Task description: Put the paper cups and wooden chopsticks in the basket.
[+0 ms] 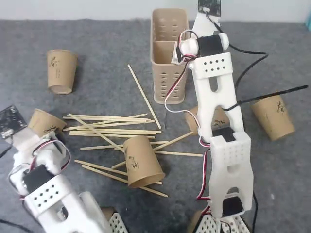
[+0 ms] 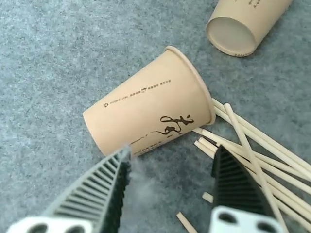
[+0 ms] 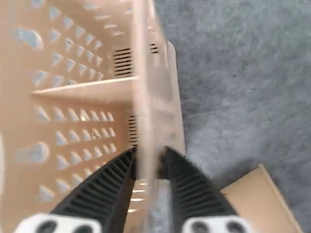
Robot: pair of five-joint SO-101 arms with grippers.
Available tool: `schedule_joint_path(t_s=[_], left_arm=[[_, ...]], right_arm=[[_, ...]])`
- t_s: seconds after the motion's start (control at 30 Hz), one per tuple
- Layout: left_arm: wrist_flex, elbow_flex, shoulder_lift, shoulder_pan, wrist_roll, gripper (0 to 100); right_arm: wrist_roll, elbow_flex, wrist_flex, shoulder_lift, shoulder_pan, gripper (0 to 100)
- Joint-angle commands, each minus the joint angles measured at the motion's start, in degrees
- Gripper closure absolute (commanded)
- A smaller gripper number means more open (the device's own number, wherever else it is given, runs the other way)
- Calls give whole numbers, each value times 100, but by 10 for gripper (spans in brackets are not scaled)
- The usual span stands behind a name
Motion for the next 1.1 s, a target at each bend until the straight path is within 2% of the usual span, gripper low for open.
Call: schedule_joint_path(t_s=[0.0,0.1,0.23,0.4,0.5,0.73,0.87,1.07], left_arm=[[-141,-57,-158,53,0,742],[-149,-48,-158,53,0,742],[-149,-40,-158,53,0,742],[-141,-40,-158,53,0,742],[-149,-31,-158,53,0,742],[-158,40,-158,211,-9,742],[-167,92,-167,369,-35,742],[-167,101,-167,378,-35,742]], right_arm=[[308,-290,-171,-48,207,995],[879,-273,-602,-40,338,991],[2971,-290,-1235,-57,418,990],[4466,-290,-1648,-92,400,989],[5600,-281,-1569,-92,198,989],[8009,-299,-549,-110,-752,989],[8642,-299,-470,-110,-919,989],[8712,-633,-875,-57,-418,989]])
